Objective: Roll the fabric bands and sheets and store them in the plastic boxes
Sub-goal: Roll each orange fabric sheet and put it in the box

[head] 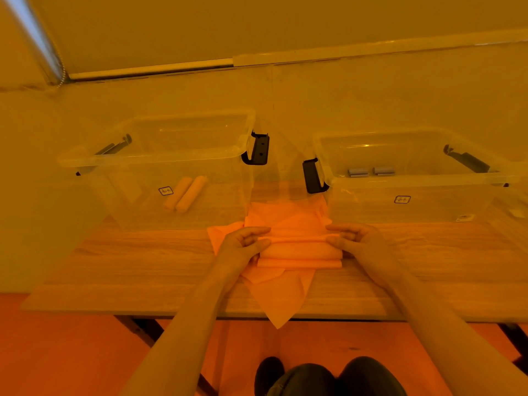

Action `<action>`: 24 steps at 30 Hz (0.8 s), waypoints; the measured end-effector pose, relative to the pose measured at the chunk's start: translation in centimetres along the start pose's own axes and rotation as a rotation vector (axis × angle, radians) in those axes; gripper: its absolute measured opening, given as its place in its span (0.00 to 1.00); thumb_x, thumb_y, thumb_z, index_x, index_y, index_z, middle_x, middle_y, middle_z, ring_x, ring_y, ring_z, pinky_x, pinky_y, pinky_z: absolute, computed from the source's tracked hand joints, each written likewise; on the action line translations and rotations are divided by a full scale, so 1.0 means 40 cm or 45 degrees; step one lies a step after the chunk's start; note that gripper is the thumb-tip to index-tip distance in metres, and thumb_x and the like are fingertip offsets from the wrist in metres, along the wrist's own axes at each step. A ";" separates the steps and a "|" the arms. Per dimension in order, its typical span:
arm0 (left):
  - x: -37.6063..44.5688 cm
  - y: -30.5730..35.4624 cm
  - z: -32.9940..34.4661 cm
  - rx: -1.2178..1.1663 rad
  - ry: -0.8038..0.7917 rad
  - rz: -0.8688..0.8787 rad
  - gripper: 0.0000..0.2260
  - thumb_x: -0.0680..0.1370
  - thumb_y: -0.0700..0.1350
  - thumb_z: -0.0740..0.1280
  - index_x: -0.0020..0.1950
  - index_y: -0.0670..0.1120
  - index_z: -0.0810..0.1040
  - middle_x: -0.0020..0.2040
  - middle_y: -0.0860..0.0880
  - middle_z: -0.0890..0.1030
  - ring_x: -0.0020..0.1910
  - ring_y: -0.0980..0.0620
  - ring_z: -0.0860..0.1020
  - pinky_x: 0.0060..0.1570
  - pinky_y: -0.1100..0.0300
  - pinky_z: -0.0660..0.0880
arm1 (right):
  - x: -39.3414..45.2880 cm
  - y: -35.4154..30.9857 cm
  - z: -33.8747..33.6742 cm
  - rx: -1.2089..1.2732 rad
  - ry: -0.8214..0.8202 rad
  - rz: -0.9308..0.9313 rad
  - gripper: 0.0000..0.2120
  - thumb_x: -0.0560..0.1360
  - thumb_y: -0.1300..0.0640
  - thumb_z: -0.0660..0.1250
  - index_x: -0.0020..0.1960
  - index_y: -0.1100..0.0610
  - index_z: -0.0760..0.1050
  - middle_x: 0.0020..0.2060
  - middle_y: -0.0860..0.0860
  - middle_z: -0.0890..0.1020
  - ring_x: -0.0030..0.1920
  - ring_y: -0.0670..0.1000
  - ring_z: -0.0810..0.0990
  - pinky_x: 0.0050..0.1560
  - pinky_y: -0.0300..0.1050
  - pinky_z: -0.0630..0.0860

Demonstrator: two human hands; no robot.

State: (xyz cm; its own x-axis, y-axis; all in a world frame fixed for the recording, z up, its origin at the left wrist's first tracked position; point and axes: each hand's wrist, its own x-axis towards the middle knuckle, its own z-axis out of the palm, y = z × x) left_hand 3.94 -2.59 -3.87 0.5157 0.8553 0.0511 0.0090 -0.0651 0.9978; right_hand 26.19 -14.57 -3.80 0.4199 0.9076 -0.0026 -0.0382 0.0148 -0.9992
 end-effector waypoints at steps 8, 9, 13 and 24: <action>0.011 0.000 0.004 0.070 0.006 -0.013 0.05 0.76 0.35 0.67 0.43 0.43 0.75 0.25 0.52 0.75 0.22 0.59 0.69 0.23 0.68 0.66 | -0.002 -0.007 -0.004 -0.034 0.016 -0.001 0.08 0.74 0.61 0.69 0.52 0.58 0.81 0.43 0.53 0.85 0.44 0.49 0.84 0.41 0.38 0.80; 0.012 0.001 0.003 0.082 -0.001 -0.015 0.04 0.77 0.36 0.67 0.43 0.43 0.74 0.26 0.51 0.75 0.22 0.59 0.70 0.23 0.67 0.66 | -0.002 -0.009 -0.001 -0.046 0.009 0.002 0.07 0.75 0.61 0.68 0.52 0.59 0.80 0.42 0.53 0.85 0.42 0.49 0.84 0.40 0.38 0.80; 0.008 0.000 0.000 0.080 -0.020 0.032 0.05 0.77 0.36 0.66 0.48 0.45 0.79 0.25 0.52 0.74 0.22 0.58 0.69 0.24 0.67 0.66 | -0.002 -0.013 0.006 -0.107 -0.021 0.030 0.06 0.77 0.58 0.66 0.52 0.58 0.79 0.43 0.54 0.84 0.41 0.50 0.83 0.39 0.43 0.81; -0.003 0.000 -0.001 0.022 0.017 0.011 0.07 0.78 0.39 0.66 0.47 0.48 0.83 0.28 0.52 0.77 0.25 0.58 0.71 0.28 0.67 0.67 | -0.007 -0.009 0.006 -0.063 -0.023 -0.005 0.05 0.75 0.61 0.68 0.50 0.58 0.80 0.39 0.50 0.85 0.39 0.45 0.83 0.37 0.36 0.79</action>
State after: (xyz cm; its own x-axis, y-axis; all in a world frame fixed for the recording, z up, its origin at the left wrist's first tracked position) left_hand 3.84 -2.66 -3.87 0.5043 0.8614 0.0608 0.0195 -0.0817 0.9965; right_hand 25.87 -14.74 -3.43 0.4037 0.9149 0.0017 0.0084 -0.0018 -1.0000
